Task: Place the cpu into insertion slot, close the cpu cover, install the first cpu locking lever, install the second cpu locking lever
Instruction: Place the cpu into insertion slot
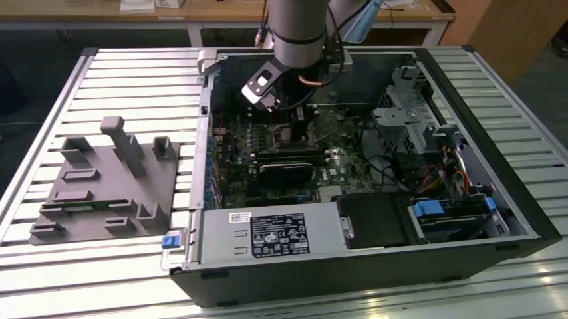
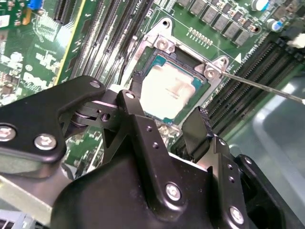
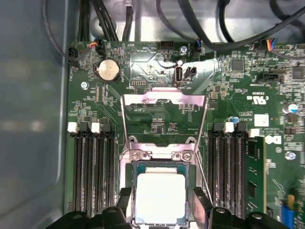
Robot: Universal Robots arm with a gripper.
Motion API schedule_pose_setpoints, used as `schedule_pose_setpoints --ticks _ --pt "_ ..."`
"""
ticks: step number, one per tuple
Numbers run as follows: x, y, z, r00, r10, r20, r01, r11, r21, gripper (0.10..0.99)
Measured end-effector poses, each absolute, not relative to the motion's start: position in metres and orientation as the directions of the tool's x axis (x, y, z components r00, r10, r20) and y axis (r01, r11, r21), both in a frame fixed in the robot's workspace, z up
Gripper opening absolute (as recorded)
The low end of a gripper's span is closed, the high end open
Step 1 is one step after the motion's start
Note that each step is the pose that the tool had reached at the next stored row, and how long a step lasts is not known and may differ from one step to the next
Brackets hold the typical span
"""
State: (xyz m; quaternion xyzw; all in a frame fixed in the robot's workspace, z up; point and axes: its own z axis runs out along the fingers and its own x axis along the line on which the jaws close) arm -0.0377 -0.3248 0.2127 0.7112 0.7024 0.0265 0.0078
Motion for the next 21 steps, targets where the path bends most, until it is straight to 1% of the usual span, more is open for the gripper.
schedule_pose_setpoints --ticks 9,16,18,19,20,21 --pt "-0.038 -0.325 0.232 0.012 1.000 0.027 0.999 -0.013 0.048 0.612" --pt "-0.038 -0.325 0.233 0.012 1.000 0.025 0.999 -0.013 0.048 0.612" --pt "-0.038 -0.325 0.233 0.012 1.000 0.025 0.999 -0.013 0.048 0.600" --pt "-0.038 -0.325 0.233 0.012 1.000 0.025 0.999 -0.013 0.048 0.533" --pt "-0.038 -0.325 0.233 0.012 1.000 0.025 0.999 -0.013 0.048 0.533" --pt "-0.038 -0.325 0.233 0.012 1.000 0.025 0.999 -0.013 0.048 0.475"
